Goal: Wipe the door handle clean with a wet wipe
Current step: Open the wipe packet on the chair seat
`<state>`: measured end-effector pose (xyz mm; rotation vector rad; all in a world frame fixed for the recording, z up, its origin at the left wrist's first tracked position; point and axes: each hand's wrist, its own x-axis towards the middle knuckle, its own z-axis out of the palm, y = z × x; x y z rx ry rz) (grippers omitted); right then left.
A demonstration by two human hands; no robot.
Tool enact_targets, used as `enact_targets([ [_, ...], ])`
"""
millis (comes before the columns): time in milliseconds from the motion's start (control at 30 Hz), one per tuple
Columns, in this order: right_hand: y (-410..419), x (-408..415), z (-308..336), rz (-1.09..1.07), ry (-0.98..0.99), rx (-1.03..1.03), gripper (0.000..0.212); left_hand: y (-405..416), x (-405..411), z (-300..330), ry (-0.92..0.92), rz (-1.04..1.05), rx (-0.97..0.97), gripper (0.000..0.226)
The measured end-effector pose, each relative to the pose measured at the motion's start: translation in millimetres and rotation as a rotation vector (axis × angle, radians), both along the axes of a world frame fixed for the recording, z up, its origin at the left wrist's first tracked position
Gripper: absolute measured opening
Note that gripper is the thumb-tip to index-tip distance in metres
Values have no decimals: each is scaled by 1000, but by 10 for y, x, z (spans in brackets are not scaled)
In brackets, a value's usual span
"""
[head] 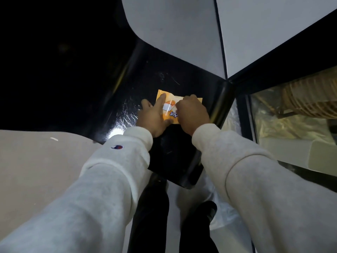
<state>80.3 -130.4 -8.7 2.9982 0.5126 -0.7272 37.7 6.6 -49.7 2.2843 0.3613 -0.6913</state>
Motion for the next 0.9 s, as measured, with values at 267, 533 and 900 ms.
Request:
enact_targets([
  [267, 68, -51, 27, 176, -88, -100, 21, 0, 1, 18, -18, 14, -26, 89],
  [533, -21, -149, -138, 97, -76, -36, 33, 10, -2, -6, -39, 46, -44, 91],
  [900, -182, -309, -72, -160, -34, 299, 18, -9, -20, 84, -11, 18, -17, 95],
])
